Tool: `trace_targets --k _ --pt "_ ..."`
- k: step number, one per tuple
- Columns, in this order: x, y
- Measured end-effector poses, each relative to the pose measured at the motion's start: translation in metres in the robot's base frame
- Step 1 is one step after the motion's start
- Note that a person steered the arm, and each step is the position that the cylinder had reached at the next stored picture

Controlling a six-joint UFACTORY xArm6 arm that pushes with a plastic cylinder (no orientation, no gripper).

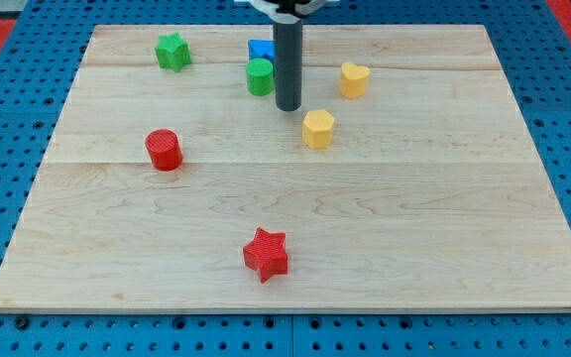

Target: Place the green circle in between the green star and blue triangle

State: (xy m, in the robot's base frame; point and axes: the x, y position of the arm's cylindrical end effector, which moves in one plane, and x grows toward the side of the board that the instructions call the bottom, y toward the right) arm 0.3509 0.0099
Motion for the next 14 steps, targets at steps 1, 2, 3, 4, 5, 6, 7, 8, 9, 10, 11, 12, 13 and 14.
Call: trace_targets --k 1,2,3,4,5,6,7,8,9,10,11,12,13,14 --pt "-0.012 0.016" --pt "-0.04 0.002" --pt "-0.044 -0.058" --pt "-0.044 -0.108" --pt "-0.044 -0.122" --pt "-0.023 -0.15" --pt "-0.03 -0.162" --pt "-0.042 -0.162" --pt "-0.054 -0.162" --pt "-0.055 -0.141" --pt "-0.059 -0.111" --pt "-0.059 -0.098" --pt "-0.055 -0.063" --pt "-0.055 -0.017"
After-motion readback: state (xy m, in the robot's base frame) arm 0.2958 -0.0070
